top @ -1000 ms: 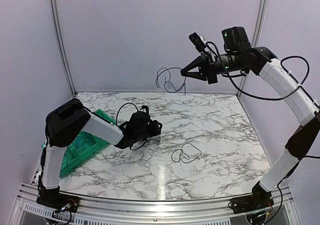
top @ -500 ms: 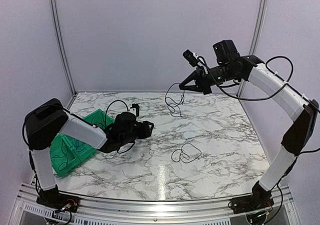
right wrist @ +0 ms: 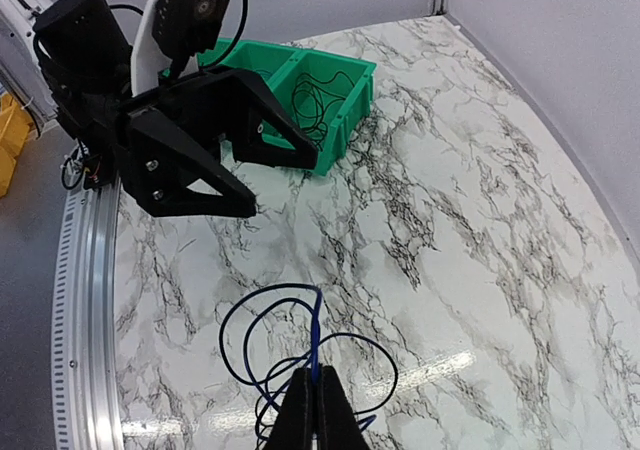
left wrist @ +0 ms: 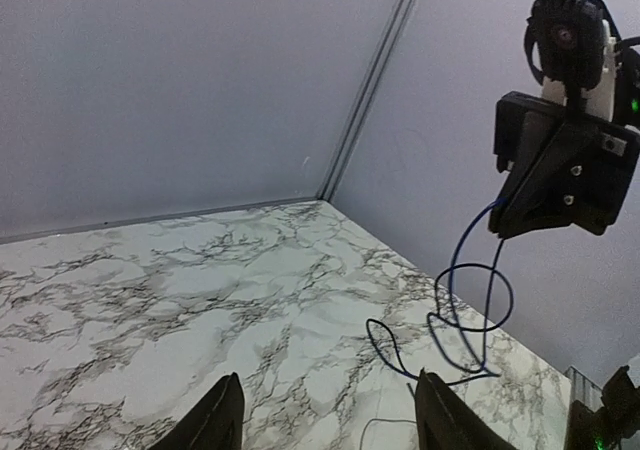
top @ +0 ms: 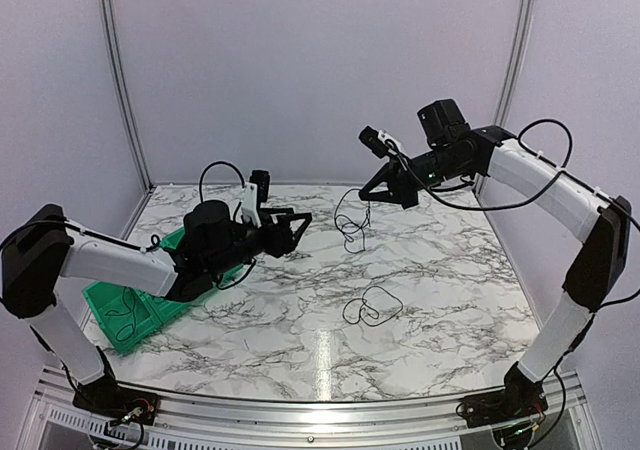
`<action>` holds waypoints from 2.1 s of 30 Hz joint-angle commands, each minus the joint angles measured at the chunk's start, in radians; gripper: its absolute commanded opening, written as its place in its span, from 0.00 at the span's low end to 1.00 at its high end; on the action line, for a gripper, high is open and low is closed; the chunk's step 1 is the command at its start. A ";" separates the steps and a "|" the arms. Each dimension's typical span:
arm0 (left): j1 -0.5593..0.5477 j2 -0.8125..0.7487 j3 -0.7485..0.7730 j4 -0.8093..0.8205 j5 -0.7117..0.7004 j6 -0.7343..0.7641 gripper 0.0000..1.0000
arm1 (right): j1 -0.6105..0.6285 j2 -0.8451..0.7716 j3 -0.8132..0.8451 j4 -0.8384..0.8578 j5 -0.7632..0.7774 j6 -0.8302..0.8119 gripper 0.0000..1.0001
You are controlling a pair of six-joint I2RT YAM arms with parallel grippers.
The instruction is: Untangle the cables
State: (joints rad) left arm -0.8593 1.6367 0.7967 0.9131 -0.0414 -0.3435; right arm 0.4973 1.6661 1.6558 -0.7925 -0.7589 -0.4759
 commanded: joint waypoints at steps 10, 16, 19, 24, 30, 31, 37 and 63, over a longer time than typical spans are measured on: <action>-0.024 0.135 0.220 -0.006 0.248 -0.074 0.55 | 0.050 0.008 -0.001 0.020 0.067 -0.030 0.00; -0.023 0.173 0.265 -0.039 0.245 -0.074 0.37 | 0.054 0.004 -0.009 0.017 0.070 -0.037 0.00; -0.021 0.176 0.274 -0.039 0.234 -0.073 0.21 | 0.055 0.007 -0.016 0.017 0.068 -0.040 0.00; -0.021 0.177 0.273 -0.039 0.220 -0.076 0.00 | 0.054 0.010 -0.025 0.014 0.054 -0.041 0.00; -0.020 0.163 0.255 -0.038 0.238 -0.083 0.00 | 0.026 -0.009 -0.053 0.013 0.019 -0.041 0.22; -0.020 0.161 0.254 -0.037 0.253 -0.083 0.00 | 0.011 -0.017 -0.060 0.015 0.010 -0.042 0.24; -0.015 0.140 0.251 -0.027 0.330 -0.083 0.00 | -0.106 -0.060 -0.127 0.020 -0.062 -0.076 0.36; -0.013 0.156 0.279 0.059 0.491 -0.190 0.00 | -0.019 -0.041 -0.269 0.161 -0.044 -0.182 0.39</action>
State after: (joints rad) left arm -0.8776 1.8076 1.0508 0.9234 0.4301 -0.5297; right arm 0.4721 1.6138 1.3415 -0.6659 -0.7792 -0.6815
